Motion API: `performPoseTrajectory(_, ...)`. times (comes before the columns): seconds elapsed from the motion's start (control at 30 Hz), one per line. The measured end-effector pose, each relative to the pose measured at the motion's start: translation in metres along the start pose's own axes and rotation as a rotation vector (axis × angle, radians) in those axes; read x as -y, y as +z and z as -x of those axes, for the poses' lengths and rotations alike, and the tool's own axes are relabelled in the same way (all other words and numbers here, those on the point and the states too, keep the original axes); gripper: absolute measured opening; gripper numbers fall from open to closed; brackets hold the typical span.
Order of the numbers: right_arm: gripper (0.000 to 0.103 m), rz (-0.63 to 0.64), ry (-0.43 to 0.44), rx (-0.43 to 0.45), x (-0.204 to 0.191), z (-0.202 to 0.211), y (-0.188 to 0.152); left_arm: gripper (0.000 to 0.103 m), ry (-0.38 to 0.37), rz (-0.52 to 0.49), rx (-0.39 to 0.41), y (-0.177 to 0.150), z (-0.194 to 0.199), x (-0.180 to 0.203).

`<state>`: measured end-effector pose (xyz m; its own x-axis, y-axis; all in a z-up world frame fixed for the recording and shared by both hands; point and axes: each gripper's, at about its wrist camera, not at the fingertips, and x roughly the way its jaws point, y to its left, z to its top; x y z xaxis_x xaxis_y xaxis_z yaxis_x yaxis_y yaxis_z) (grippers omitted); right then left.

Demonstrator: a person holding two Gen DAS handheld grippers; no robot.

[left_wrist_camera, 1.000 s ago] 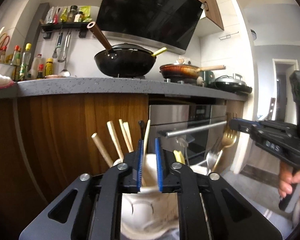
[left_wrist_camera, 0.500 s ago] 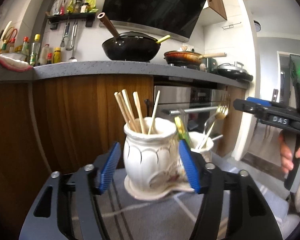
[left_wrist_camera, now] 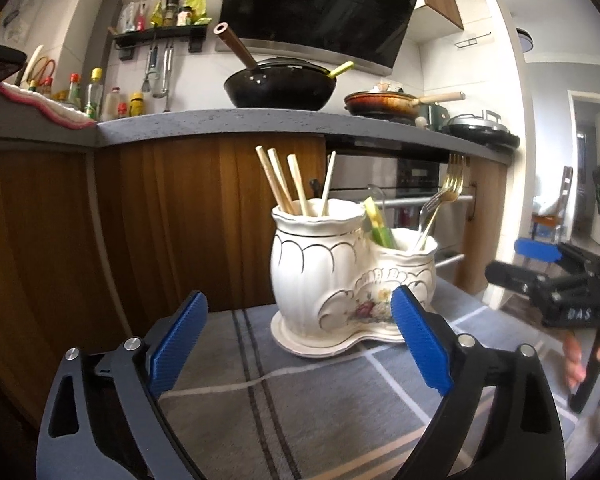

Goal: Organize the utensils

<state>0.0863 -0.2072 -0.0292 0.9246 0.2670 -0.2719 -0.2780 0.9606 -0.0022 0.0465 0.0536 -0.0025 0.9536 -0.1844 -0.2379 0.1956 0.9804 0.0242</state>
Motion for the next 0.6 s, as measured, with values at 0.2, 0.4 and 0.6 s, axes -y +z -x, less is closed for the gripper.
performPoseTrajectory(0.2, 0.097, 0.018, 0.03, 0.035, -0.0051, 0.0047, -0.0076, 0.094, 0.012, 0.006, -0.004, -0.0041, 0.0002, -0.0013)
performPoseTrajectory(0.4, 0.097, 0.019, 0.04, 0.04, -0.0052, 0.0064, -0.0075, 0.094, 0.006, -0.001, -0.001, -0.0036, 0.0006, -0.0003)
performPoseTrajectory(0.6, 0.097, 0.018, 0.043, 0.039, -0.0045, 0.0051, -0.0062, 0.094, 0.005, -0.002, -0.01, -0.0045, -0.0005, 0.0007)
